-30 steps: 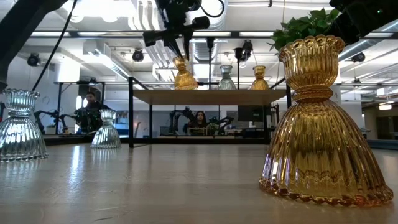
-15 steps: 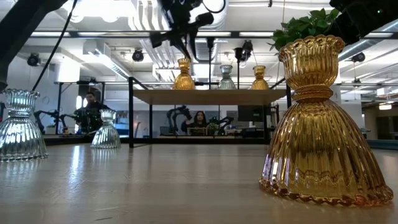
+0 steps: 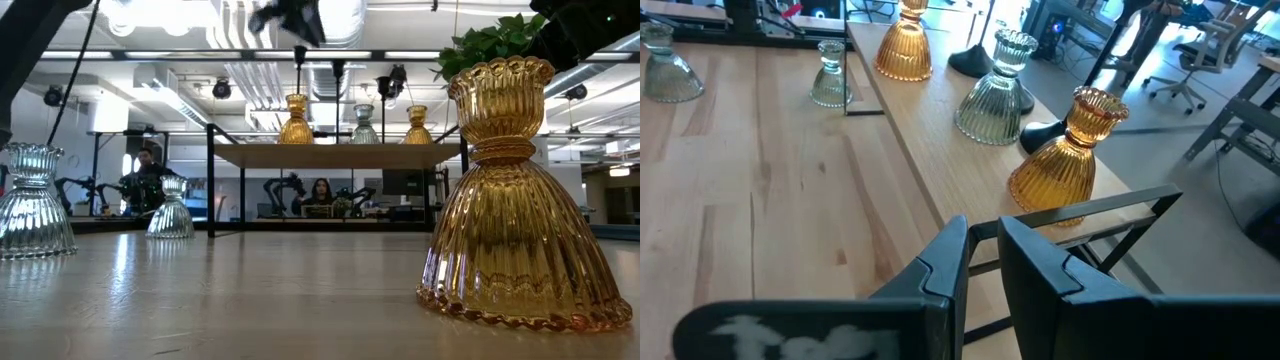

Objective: Pick & Place candle stick holders
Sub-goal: Put the left yellow candle holder on the shelf

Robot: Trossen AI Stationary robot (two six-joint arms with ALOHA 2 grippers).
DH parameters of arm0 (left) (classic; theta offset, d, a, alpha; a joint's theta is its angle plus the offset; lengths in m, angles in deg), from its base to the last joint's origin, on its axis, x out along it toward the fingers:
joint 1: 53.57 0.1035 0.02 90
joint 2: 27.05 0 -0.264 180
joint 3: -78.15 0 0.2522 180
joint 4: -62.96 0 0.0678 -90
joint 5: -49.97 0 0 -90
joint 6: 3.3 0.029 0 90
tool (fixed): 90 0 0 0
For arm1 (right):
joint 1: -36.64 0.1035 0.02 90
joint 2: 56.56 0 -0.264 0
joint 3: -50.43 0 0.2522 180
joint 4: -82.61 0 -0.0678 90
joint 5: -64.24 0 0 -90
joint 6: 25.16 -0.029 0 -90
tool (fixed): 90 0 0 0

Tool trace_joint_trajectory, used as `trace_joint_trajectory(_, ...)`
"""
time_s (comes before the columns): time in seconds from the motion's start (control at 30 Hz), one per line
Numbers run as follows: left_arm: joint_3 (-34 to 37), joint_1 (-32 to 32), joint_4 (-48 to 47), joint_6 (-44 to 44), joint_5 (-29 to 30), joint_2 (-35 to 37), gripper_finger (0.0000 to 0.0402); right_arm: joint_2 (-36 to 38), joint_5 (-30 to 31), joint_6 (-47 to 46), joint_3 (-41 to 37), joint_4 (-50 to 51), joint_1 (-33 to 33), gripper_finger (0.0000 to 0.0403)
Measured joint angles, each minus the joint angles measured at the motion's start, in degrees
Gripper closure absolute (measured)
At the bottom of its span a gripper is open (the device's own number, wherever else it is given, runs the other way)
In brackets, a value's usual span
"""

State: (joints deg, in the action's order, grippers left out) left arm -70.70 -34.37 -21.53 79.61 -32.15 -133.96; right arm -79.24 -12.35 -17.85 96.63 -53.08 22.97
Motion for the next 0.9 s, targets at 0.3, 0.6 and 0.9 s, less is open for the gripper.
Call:
trace_joint_trajectory(0.3, 3.0, -7.1, 5.7, -37.8, 1.1, 12.4, 0.0335, 0.0, 0.0, 0.0, 0.0, 0.0, 0.0, 0.0351)
trace_joint_trajectory(0.6, 5.3, -6.8, -7.0, -76.1, 3.8, 20.9, 0.0335, 0.0, 0.0, 0.0, 0.0, 0.0, 0.0, 0.0351)
trace_joint_trajectory(0.9, 22.7, -6.5, -8.8, -80.3, 8.4, 25.0, 0.0335, 0.0, 0.0, 0.0, 0.0, 0.0, 0.0, 0.0351)
